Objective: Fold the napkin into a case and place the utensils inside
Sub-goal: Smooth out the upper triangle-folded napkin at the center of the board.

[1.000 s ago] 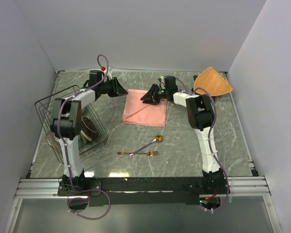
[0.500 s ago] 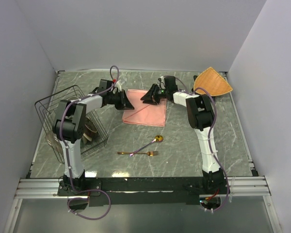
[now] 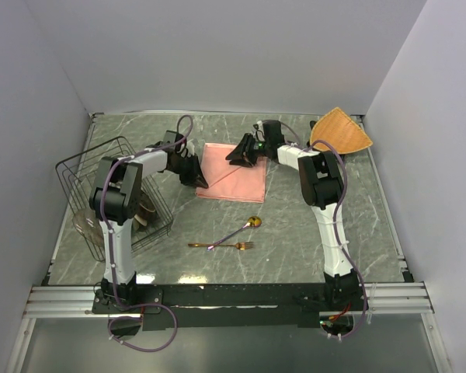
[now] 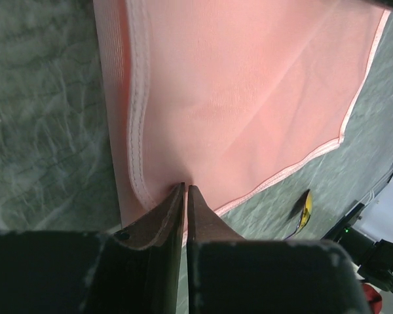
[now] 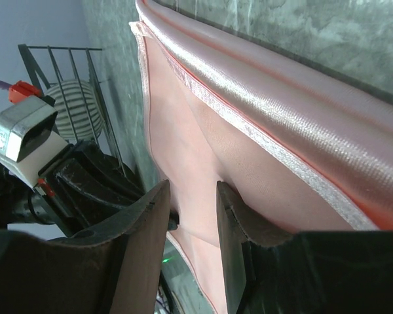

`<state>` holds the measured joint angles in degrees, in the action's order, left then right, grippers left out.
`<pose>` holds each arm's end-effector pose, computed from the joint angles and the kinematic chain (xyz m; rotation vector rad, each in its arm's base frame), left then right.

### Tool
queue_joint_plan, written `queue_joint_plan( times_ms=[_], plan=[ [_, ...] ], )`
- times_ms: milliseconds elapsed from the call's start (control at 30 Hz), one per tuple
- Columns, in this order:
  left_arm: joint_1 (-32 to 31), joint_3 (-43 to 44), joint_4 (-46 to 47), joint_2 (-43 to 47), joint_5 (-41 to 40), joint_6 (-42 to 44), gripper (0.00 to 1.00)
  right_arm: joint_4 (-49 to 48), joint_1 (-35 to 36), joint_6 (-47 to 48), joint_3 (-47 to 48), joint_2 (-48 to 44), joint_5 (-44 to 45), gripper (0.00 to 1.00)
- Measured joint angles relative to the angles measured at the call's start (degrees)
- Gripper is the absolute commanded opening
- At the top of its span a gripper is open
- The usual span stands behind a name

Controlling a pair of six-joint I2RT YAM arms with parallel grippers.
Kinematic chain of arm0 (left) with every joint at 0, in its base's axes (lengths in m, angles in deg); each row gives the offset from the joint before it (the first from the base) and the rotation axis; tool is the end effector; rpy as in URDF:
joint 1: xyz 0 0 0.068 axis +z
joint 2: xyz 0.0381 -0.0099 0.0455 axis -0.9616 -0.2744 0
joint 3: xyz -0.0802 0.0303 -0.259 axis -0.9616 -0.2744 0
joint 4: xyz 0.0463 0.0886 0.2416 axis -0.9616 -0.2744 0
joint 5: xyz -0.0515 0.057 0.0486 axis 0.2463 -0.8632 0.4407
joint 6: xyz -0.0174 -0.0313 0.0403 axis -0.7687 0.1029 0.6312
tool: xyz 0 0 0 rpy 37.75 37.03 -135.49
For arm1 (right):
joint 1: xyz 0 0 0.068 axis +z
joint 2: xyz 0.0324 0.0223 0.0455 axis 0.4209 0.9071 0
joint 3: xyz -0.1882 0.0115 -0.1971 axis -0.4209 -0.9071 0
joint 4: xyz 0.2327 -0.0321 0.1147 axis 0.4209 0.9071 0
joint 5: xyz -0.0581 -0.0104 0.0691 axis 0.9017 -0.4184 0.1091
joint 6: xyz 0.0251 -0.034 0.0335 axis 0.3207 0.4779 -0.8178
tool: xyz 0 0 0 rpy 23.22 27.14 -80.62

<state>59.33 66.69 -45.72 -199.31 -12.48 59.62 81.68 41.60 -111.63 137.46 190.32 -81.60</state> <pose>0.4102 -0.1278 0.1389 -0.0678 2.7262 -0.9853 0.5023 0.1779 0.1053 0.1649 2.4245 1.4904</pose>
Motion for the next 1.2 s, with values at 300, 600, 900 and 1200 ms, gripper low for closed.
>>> queue_joint_plan(
  times_ms=[300,600,900,1200],
  plan=[
    [-0.09,0.00,-4.17,1.11,-1.95,0.74,0.19,1.79,0.00,1.22,1.14,0.00,1.05,0.43],
    [-0.44,1.16,-7.45,1.53,-2.38,2.89,0.36,4.11,-0.07,3.04,4.13,0.63,1.09,0.58],
    [-5.31,6.86,-9.09,6.78,-2.27,17.66,0.56,10.29,-3.10,11.98,13.53,-0.07,-2.32,0.89],
    [-10.84,4.76,-12.44,10.45,-4.85,32.28,0.56,20.44,-6.88,27.21,20.44,-1.60,5.09,0.98]
  ],
)
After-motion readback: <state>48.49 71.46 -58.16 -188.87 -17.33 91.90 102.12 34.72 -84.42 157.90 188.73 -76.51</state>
